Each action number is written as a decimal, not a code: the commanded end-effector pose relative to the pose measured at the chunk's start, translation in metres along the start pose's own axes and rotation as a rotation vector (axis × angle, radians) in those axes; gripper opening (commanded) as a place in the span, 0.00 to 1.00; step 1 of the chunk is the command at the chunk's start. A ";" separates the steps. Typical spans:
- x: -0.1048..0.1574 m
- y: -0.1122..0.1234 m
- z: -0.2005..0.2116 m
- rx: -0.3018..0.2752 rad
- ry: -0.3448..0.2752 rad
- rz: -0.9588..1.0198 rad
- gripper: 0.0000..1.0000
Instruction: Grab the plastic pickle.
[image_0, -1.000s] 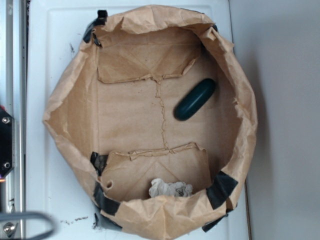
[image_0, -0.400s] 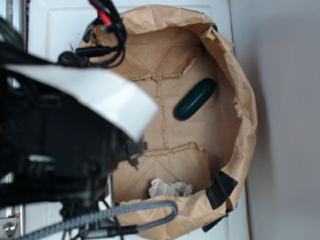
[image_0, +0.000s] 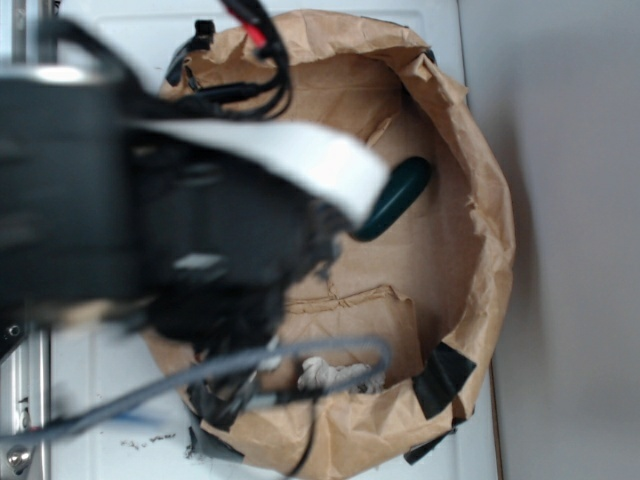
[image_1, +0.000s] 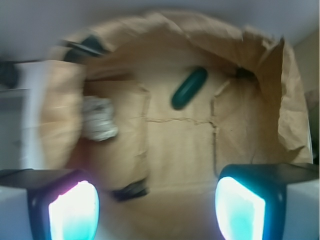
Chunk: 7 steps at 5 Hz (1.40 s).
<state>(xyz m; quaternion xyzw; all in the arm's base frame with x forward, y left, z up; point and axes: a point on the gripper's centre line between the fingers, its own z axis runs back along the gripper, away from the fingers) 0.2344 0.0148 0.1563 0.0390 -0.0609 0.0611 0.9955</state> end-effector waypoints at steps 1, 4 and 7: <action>0.020 0.040 -0.064 0.002 0.015 0.100 1.00; 0.073 0.037 -0.105 -0.204 -0.061 0.140 1.00; 0.091 0.061 -0.116 -0.312 0.011 0.367 1.00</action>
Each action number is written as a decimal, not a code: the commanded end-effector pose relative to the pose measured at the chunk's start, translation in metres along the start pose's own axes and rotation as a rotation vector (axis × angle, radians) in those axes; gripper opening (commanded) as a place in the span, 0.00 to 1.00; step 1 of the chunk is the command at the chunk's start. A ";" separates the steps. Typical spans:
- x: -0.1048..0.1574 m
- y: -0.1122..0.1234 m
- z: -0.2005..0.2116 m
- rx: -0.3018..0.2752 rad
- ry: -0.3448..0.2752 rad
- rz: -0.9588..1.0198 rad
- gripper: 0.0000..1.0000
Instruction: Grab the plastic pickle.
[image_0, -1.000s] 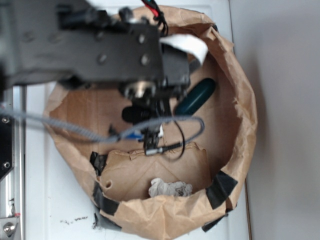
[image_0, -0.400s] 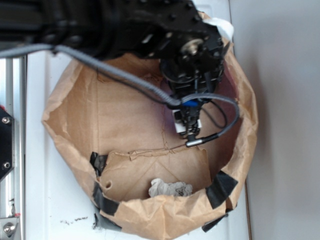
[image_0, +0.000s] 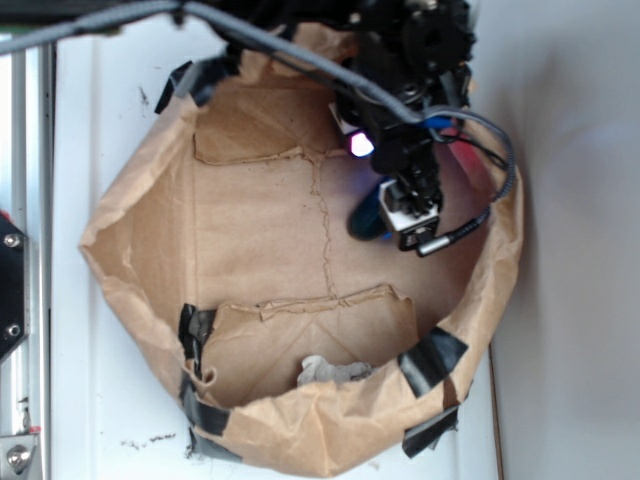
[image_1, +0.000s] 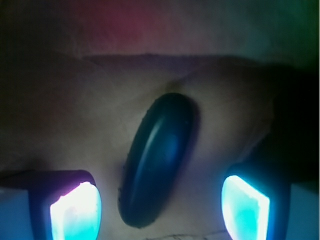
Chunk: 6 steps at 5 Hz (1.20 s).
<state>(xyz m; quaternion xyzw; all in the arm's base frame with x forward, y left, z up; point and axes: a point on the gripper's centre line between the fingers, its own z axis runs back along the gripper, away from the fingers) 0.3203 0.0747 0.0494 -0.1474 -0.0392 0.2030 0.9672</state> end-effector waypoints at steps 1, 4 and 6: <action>0.023 0.014 0.001 0.050 -0.075 0.044 1.00; 0.022 0.008 -0.031 0.139 -0.061 0.013 0.00; 0.011 0.017 -0.028 0.156 -0.090 0.031 0.00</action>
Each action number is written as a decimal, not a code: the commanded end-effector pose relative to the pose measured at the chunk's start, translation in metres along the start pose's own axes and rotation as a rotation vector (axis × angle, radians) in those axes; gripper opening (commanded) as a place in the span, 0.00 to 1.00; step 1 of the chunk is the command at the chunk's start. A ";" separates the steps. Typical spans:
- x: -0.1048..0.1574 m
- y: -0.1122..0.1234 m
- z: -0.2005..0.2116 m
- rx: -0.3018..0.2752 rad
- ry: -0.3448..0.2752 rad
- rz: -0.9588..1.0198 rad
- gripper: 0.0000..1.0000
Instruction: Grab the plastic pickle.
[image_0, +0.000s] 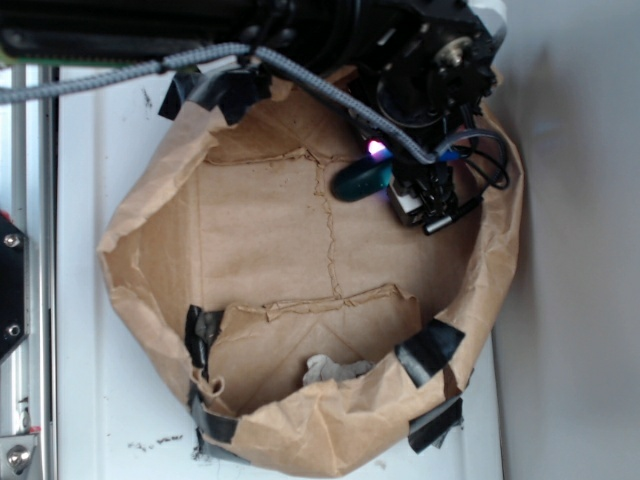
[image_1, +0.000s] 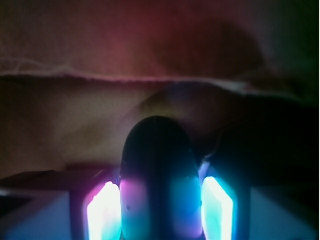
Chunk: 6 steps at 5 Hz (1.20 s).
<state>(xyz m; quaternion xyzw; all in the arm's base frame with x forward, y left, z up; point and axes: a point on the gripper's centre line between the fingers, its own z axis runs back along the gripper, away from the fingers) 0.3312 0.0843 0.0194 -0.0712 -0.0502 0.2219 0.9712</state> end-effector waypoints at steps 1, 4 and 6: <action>-0.006 0.007 0.000 0.022 -0.035 0.019 0.00; -0.073 0.013 0.080 -0.002 -0.155 -0.220 0.00; -0.110 0.008 0.105 0.017 -0.159 -0.438 0.00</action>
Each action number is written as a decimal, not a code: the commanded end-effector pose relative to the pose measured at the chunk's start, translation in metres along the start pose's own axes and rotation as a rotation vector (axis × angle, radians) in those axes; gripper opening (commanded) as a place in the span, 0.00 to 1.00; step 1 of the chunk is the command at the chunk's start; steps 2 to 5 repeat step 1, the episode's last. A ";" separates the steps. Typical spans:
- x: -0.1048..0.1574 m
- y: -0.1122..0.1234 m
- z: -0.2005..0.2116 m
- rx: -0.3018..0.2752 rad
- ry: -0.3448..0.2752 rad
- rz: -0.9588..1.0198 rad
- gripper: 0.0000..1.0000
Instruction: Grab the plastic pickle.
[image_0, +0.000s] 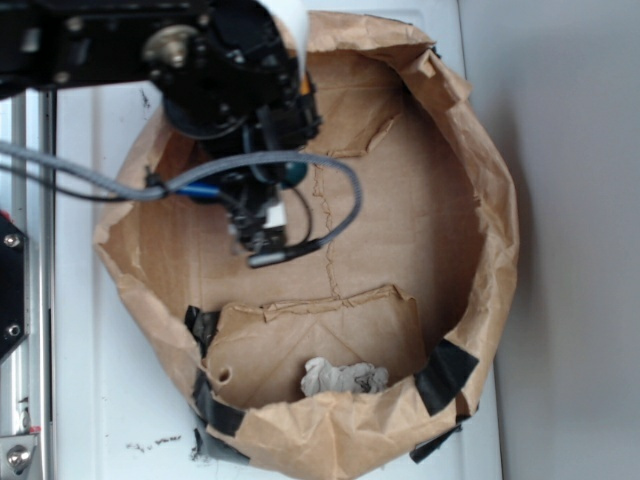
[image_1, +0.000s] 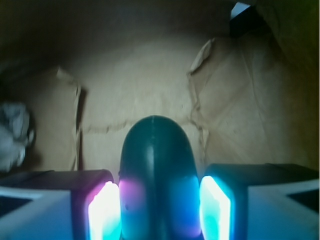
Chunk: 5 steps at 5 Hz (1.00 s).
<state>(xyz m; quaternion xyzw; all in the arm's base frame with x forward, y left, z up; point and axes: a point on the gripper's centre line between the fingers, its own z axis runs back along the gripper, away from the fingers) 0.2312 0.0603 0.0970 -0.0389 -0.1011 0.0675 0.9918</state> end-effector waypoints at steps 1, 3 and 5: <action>-0.032 -0.017 0.028 0.061 -0.134 -0.222 0.00; -0.032 -0.017 0.028 0.061 -0.134 -0.222 0.00; -0.032 -0.017 0.028 0.061 -0.134 -0.222 0.00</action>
